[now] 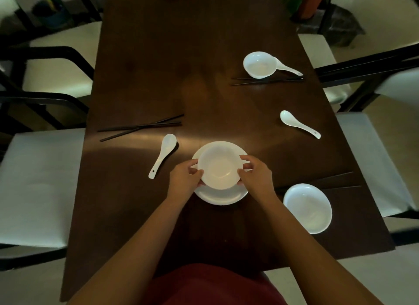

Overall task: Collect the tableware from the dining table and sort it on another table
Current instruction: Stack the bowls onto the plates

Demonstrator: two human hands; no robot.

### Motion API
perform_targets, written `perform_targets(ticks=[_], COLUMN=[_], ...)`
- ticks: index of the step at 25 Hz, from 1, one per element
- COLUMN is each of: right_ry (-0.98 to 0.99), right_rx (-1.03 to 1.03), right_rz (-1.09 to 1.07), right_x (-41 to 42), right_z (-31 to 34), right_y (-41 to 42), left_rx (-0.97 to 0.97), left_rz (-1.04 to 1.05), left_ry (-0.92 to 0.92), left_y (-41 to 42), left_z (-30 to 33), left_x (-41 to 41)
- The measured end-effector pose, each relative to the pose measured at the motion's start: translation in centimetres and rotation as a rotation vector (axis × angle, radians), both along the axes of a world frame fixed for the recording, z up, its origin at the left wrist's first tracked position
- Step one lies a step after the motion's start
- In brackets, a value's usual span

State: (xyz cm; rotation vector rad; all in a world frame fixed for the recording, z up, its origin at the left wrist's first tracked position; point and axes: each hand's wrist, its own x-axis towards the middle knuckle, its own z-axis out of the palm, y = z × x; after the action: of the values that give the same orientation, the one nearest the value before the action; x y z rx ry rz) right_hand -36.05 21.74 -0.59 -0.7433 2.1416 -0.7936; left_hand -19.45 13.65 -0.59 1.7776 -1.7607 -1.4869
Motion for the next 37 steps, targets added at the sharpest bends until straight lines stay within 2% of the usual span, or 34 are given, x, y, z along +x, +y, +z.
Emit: perform_targets(ticks=[2,4,5,7,9,11,15,17,19,22,27,32,37], right_ry=[-0.016,0.032,0.094,0.297,0.53,0.627,0.594,0.499,0.342,0.188,0.133,0.101,0.01], right_rx=[0.007,-0.018,-0.05,-0.119,-0.117,-0.048,0.099,0.129,0.144,0.108,0.007,-0.072,-0.172], right_rz=[0.039,0.084,0.102,0.131,0.143,0.1,0.005,-0.057,-0.149,-0.226,-0.258,-0.155,0.053], right_x=[-0.6,-1.7,-2.4,-4.2,-6.2,-7.7,-9.2,-9.3,-9.4,-9.5,-10.5,-11.7,-9.9], right_z=[0.5,1.2,1.7,2.4,2.8,2.6,1.3,0.4,-0.5,-1.1,0.1,2.4,4.4], right_y=[0.0,1.1,2.1,5.4,9.6,13.2,17.1,17.7,18.0,18.0,17.4,13.4,5.6], left_rx=[-0.076,-0.322,-0.451,-0.607,-0.692,-0.775,-0.815,-0.789,-0.668,-0.471,-0.356,-0.333,-0.375], left_rz=[-0.013,-0.002,-0.02,-0.19,-0.451,-0.674,-0.926,-1.021,-1.086,-1.075,-0.936,-0.648,-0.385], left_ry=[-0.072,-0.144,-0.116,-0.022,-0.016,-0.028,-0.021,-0.071,-0.138,-0.159,-0.142,-0.126,-0.121], left_y=[0.4,1.3,2.0,3.7,5.7,7.4,9.5,10.2,10.9,11.9,12.3,10.4,5.9], left_z=[0.5,1.3,1.9,3.0,3.6,3.4,1.8,0.6,-0.5,-1.8,-1.2,1.9,5.1], left_x=[-0.2,-0.1,-0.2,-1.3,-3.4,-5.9,-10.0,-11.2,-12.2,-12.6,-13.0,-12.5,-8.4])
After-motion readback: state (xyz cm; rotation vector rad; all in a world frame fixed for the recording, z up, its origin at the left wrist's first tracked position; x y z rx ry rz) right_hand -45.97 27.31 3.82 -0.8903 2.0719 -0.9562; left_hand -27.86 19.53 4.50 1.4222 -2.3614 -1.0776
